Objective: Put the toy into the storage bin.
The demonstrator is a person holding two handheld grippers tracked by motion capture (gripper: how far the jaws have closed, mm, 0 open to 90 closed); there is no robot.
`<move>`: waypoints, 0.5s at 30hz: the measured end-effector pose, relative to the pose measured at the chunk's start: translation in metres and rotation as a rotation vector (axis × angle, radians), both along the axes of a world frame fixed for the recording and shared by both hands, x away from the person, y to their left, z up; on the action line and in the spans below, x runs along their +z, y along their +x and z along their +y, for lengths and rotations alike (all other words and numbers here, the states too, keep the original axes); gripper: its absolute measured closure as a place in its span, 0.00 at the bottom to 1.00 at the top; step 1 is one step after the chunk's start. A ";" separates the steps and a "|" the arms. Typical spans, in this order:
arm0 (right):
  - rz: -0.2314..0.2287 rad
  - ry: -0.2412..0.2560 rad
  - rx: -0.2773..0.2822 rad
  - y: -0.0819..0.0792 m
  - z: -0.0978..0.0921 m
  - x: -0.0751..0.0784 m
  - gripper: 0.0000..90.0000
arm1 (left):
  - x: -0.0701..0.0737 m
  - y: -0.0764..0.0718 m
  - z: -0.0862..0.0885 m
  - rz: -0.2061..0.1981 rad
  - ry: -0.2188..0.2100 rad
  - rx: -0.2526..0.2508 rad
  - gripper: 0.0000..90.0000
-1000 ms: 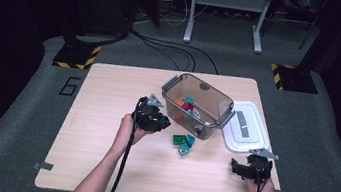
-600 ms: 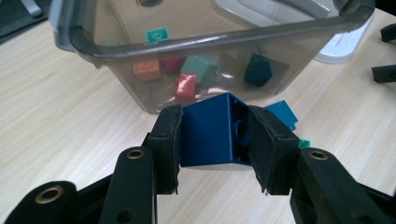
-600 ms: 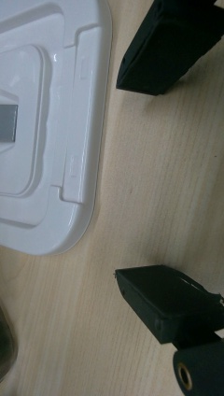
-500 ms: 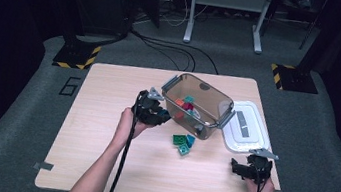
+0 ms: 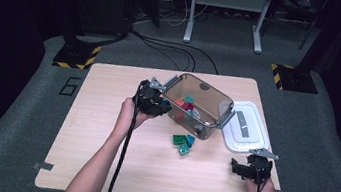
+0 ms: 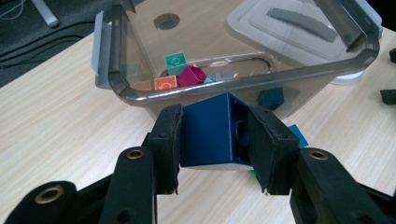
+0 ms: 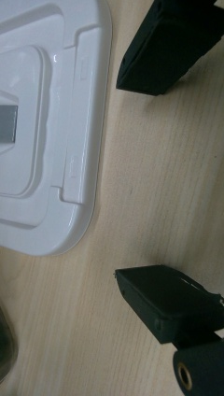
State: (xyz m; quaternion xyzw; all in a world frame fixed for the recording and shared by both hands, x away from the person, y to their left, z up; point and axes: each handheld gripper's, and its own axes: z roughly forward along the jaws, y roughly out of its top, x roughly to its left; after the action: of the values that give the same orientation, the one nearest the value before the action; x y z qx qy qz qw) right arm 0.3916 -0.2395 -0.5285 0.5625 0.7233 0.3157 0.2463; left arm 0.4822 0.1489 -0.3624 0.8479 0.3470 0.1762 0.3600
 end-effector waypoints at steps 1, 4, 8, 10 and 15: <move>0.000 0.000 0.000 0.000 0.000 0.000 0.09 | 0.000 0.000 0.000 0.000 0.000 0.000 0.63; 0.000 0.000 0.000 0.000 0.000 0.000 0.09 | 0.004 0.004 -0.002 -0.007 0.002 0.001 0.63; 0.000 0.000 0.000 0.000 0.000 0.000 0.09 | 0.007 0.010 -0.003 -0.009 0.008 0.006 0.63; 0.000 0.000 0.000 0.000 0.000 0.000 0.09 | 0.009 0.012 -0.004 -0.011 0.011 0.009 0.63; 0.000 0.000 0.000 0.000 0.000 0.000 0.09 | 0.015 0.015 -0.005 -0.017 0.017 0.010 0.63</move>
State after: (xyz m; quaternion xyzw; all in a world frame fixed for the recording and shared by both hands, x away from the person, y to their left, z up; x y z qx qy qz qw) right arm 0.3916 -0.2396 -0.5285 0.5625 0.7233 0.3159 0.2462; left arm 0.4974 0.1436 -0.3471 0.8477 0.3466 0.1878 0.3550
